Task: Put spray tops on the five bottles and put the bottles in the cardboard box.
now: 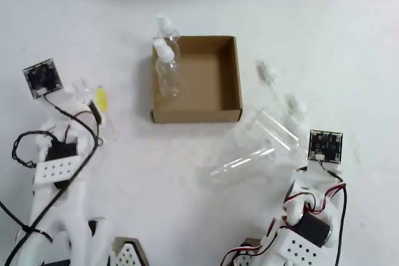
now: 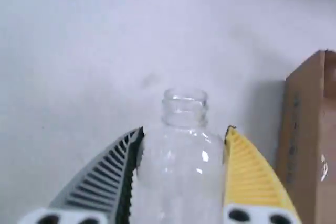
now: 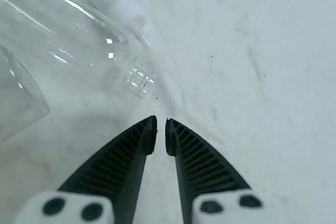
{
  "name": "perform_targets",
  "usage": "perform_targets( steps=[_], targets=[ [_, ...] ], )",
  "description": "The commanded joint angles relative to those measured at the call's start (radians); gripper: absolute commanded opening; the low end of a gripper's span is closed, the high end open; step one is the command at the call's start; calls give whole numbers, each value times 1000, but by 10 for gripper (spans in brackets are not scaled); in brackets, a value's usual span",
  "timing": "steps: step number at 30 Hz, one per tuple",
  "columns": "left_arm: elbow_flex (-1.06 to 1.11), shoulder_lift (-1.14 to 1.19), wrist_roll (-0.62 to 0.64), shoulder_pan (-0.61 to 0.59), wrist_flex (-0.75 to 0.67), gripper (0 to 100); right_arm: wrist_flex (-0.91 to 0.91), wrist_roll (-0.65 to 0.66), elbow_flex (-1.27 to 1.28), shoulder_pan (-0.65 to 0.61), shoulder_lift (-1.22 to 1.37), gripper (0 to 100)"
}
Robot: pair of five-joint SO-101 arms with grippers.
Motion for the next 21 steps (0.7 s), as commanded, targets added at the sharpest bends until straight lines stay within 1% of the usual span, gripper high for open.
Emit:
perform_targets(
  steps=[1, 5, 8, 16, 21],
  targets=[
    [-3, -50, 15, -13, -71, 131, -19, 6, -64, -7, -12, 15],
    [-2, -50, 14, -13, -69, 131, 71, 8, -253, -7, -2, 15],
    [2, -50, 12, -13, -63, 131, 120, 38, -443, -7, 97, 15],
    [25, -50, 11, -10, -72, 131, 128, 43, -918, -7, 779, 16],
    [26, -50, 11, -5, -66, 131, 128, 41, -1109, -15, 1044, 18]
  ],
)
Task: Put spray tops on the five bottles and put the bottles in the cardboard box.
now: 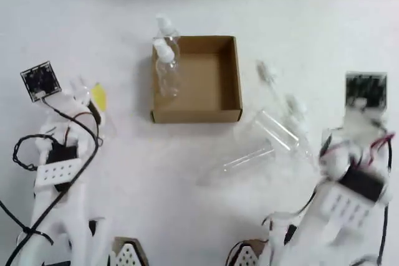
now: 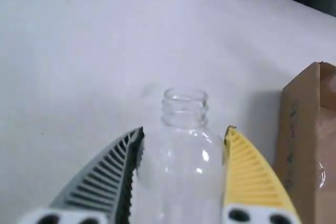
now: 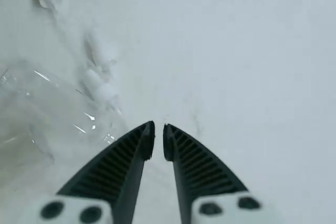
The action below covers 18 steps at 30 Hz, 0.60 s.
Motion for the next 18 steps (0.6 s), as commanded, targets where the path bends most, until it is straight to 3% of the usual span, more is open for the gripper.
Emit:
perform_targets(
  steps=[1, 6, 13, 18],
  targets=[
    [-2, -41, 3, -4, -25, 131, 5, 3, -169, -24, 171, 18],
    [12, -41, -138, 13, -29, 131, 73, 8, -348, -97, 338, 18],
    [15, -41, -160, 30, -23, 131, 148, 17, -601, -248, 587, 19],
    [34, -41, -161, 45, -29, 131, 147, 192, -747, -334, 803, 98]
  ],
)
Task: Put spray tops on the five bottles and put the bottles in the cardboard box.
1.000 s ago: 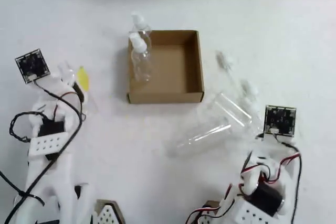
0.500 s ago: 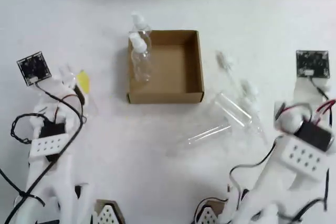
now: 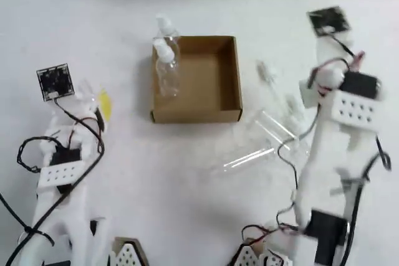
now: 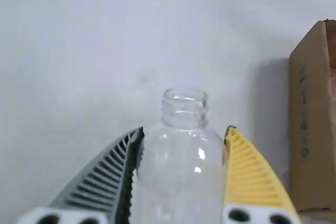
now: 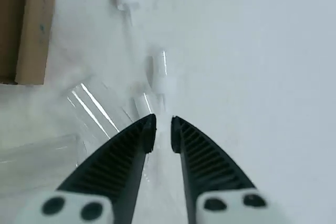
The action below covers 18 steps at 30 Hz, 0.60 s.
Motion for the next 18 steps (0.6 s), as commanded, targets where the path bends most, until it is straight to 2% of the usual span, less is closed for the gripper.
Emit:
perform_targets(
  steps=[1, 10, 18],
  targets=[
    [-9, -41, -11, 27, -29, 131, -1, 110, -137, -71, 134, 116],
    [-6, -39, -11, 35, -54, 131, 4, 126, -499, -166, 538, 136],
    [-6, -33, -11, 42, -57, 131, 74, 132, -864, -183, 837, 138]
  ],
)
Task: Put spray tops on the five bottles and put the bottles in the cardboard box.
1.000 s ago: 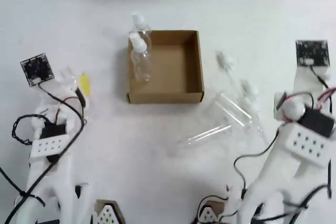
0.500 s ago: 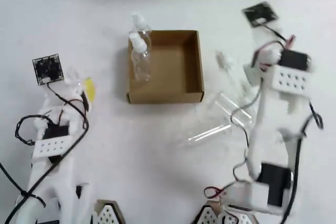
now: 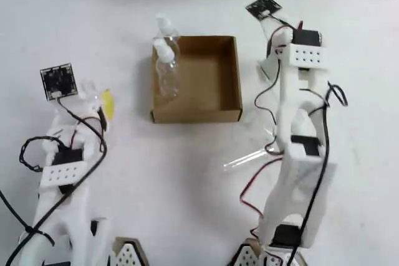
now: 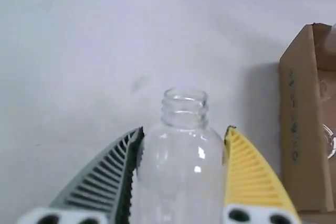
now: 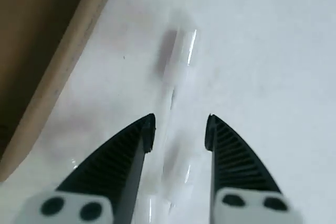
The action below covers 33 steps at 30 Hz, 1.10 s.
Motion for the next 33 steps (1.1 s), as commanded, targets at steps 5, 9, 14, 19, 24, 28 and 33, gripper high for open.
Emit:
perform_targets(
  steps=[5, 9, 14, 19, 24, 28, 33],
  targets=[
    [-6, -33, -11, 16, -26, 131, 105, 9, -396, -24, 234, 138],
    [-6, -33, -11, 16, -26, 131, 125, 11, -555, -24, 366, 139],
    [-6, -33, -11, 16, -26, 131, 177, 11, -680, -30, 472, 206],
    [-6, -33, -11, 16, -26, 131, 183, 12, -732, -18, 522, 208],
    [-6, -33, -11, 16, -26, 131, 136, 55, -736, -13, 578, 209],
    [-6, -33, -11, 16, -26, 131, 124, 58, -740, -15, 598, 208],
    [-6, -33, -11, 16, -26, 131, 125, 60, -741, -13, 596, 107]
  ],
)
